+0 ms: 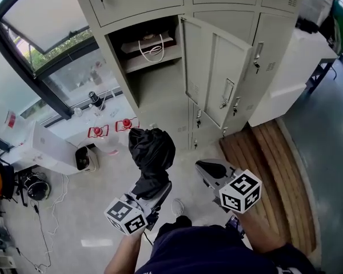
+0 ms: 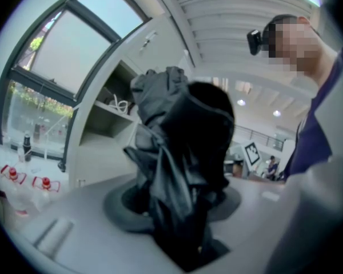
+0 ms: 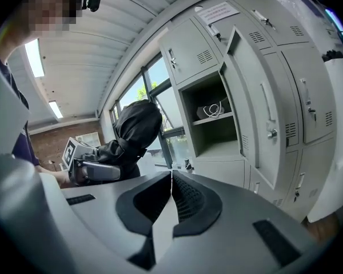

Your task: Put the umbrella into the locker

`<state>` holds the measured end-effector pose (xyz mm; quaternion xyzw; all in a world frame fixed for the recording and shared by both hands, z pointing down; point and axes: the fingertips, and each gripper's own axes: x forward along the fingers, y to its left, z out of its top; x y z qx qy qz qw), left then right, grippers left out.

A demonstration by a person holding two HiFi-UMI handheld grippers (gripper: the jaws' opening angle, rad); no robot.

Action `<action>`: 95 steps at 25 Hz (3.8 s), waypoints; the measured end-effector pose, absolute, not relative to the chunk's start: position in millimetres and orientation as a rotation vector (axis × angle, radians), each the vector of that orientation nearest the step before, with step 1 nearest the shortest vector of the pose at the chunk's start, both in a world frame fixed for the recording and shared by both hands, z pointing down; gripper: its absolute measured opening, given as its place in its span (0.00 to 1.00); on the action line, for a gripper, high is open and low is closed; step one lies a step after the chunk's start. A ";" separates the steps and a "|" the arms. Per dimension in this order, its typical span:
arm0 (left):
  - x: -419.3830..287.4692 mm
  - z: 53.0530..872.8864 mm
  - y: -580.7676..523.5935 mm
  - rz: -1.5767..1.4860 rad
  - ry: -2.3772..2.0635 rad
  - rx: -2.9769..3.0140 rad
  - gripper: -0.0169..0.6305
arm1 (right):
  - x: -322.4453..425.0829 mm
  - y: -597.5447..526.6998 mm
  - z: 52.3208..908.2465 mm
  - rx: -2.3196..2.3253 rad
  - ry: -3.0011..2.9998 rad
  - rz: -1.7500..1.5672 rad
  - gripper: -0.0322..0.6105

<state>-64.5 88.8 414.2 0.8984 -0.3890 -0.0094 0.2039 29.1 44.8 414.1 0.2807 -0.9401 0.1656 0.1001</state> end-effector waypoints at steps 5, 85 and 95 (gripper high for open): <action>-100.8 417.3 54.1 -0.045 -1.049 2.509 0.33 | -12.0 11.3 411.2 0.845 -2.755 0.470 0.06; -118.8 545.2 -428.2 0.858 -1.398 2.184 0.35 | -87.3 -222.7 416.4 0.619 -2.818 0.384 0.06; -128.1 553.5 -434.2 0.989 -1.449 2.168 0.39 | -93.2 -225.2 423.0 0.589 -2.804 0.423 0.06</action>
